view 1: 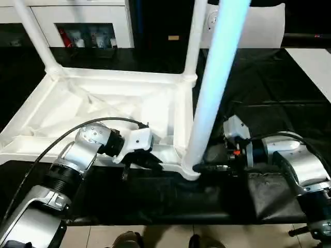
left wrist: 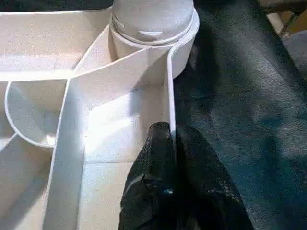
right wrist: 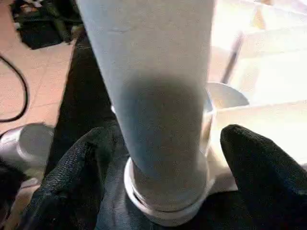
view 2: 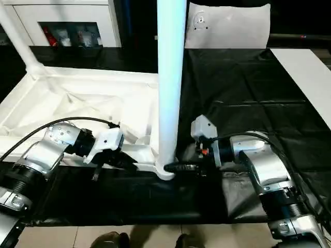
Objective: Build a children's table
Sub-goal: Rotate leg to tighten
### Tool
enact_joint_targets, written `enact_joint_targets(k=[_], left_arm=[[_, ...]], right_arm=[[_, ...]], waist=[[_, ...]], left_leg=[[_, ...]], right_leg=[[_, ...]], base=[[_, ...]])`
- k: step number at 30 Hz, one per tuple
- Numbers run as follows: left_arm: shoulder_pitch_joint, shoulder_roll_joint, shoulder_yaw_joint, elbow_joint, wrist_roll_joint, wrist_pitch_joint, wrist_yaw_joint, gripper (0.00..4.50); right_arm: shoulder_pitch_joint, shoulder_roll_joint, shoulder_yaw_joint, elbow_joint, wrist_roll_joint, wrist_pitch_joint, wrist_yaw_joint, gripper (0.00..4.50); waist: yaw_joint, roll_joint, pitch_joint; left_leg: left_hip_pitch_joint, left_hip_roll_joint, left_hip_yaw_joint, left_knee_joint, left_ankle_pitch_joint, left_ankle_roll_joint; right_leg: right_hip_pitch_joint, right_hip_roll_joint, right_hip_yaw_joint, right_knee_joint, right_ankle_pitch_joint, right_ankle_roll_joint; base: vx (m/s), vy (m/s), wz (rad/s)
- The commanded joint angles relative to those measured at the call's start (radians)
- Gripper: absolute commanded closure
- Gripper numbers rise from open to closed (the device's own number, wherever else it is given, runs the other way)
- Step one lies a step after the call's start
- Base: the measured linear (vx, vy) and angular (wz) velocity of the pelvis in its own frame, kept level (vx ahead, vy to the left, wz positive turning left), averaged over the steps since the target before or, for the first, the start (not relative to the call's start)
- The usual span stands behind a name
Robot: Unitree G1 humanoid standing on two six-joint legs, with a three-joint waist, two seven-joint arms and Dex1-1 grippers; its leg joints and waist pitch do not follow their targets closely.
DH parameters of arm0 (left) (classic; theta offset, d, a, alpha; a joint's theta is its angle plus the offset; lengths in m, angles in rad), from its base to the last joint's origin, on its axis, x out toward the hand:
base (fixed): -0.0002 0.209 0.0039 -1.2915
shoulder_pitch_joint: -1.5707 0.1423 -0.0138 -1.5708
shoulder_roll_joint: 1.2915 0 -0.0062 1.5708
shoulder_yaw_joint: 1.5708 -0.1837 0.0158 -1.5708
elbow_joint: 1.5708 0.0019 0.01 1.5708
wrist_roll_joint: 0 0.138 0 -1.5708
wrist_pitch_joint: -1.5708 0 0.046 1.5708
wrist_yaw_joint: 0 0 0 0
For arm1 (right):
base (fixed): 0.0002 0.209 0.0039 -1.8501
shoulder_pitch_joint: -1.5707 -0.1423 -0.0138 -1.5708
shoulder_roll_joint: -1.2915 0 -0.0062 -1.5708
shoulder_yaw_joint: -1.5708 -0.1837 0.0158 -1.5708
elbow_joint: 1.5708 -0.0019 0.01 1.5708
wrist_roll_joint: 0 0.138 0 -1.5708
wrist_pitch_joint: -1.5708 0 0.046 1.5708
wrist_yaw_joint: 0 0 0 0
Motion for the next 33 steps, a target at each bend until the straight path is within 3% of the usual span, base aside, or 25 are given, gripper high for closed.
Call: enact_joint_targets(k=[1, 5, 17, 22, 24, 27, 28, 33], left_arm=[[0.000, -0.004, -0.028, -0.053, -0.016, -0.023, -0.047, 4.50], [0.001, -0.002, -0.033, -0.057, -0.017, -0.031, -0.063, 4.50], [0.000, 0.004, -0.039, -0.056, -0.024, -0.027, -0.080, 4.50], [0.001, 0.002, -0.036, -0.058, -0.033, -0.009, -0.072, 4.50], [0.007, -0.011, -0.025, -0.070, -0.046, 0.031, -0.050, 4.50], [-0.001, -0.045, -0.018, -0.057, -0.023, 0.073, 0.029, 4.50], [-0.004, -0.052, -0.017, -0.053, -0.016, 0.082, 0.046, 4.50], [-0.044, -0.161, 0.004, -0.003, 0.016, 0.197, 0.242, 4.50]], right_arm=[[-0.002, -0.006, 0.012, 0.011, 0.000, -0.016, 0.017, 1.00], [-0.010, 0.000, 0.030, 0.025, 0.017, -0.016, 0.038, 1.26], [-0.031, -0.008, 0.052, 0.059, 0.035, 0.028, 0.111, 2.28], [-0.027, -0.001, 0.049, 0.045, 0.054, 0.064, 0.122, 2.44], [-0.007, 0.020, 0.029, 0.004, 0.102, 0.119, 0.095, 2.45], [0.019, 0.070, 0.021, -0.057, 0.116, 0.161, -0.002, 2.46], [0.021, 0.083, 0.020, -0.065, 0.113, 0.167, -0.027, 2.46], [0.006, 0.258, 0.002, -0.048, 0.033, 0.217, -0.336, 2.46]], waist=[[-0.005, -0.008, -0.077], [-0.004, -0.010, -0.077], [-0.004, -0.010, -0.073], [-0.004, -0.012, -0.072], [-0.004, -0.010, -0.071], [-0.004, -0.009, -0.068], [-0.005, -0.006, -0.066], [-0.026, -0.012, -0.059]], left_leg=[[0.015, 0.056, -0.016, -0.059, -0.140, 0.086], [0.014, 0.054, -0.015, -0.057, -0.130, 0.098], [0.014, 0.054, -0.017, -0.060, -0.164, 0.078], [0.014, 0.054, -0.016, -0.059, -0.158, 0.080], [0.015, 0.055, -0.016, -0.060, -0.159, 0.081], [0.014, 0.055, -0.017, -0.062, -0.164, 0.074], [0.014, 0.054, -0.018, -0.063, -0.183, 0.065], [0.016, 0.046, -0.027, -0.073, -0.247, 0.009]], right_leg=[[0.054, -0.067, 0.042, -0.058, -0.185, -0.257], [0.055, -0.064, 0.041, -0.055, -0.156, -0.268], [0.053, -0.065, 0.042, -0.061, -0.228, -0.249], [0.052, -0.065, 0.043, -0.061, -0.219, -0.250], [0.052, -0.065, 0.043, -0.061, -0.225, -0.253], [0.051, -0.063, 0.043, -0.063, -0.238, -0.244], [0.049, -0.066, 0.043, -0.068, -0.273, -0.235], [0.046, -0.068, 0.041, -0.085, -0.448, -0.170]], base=[[0.000, 0.000, 0.00], [0.000, 0.000, 0.00], [0.000, 0.000, 0.00], [0.000, 0.000, 0.00], [0.000, 0.000, 0.00], [0.000, 0.000, 0.00], [0.000, 0.000, 0.00], [0.000, 0.000, 0.00]])
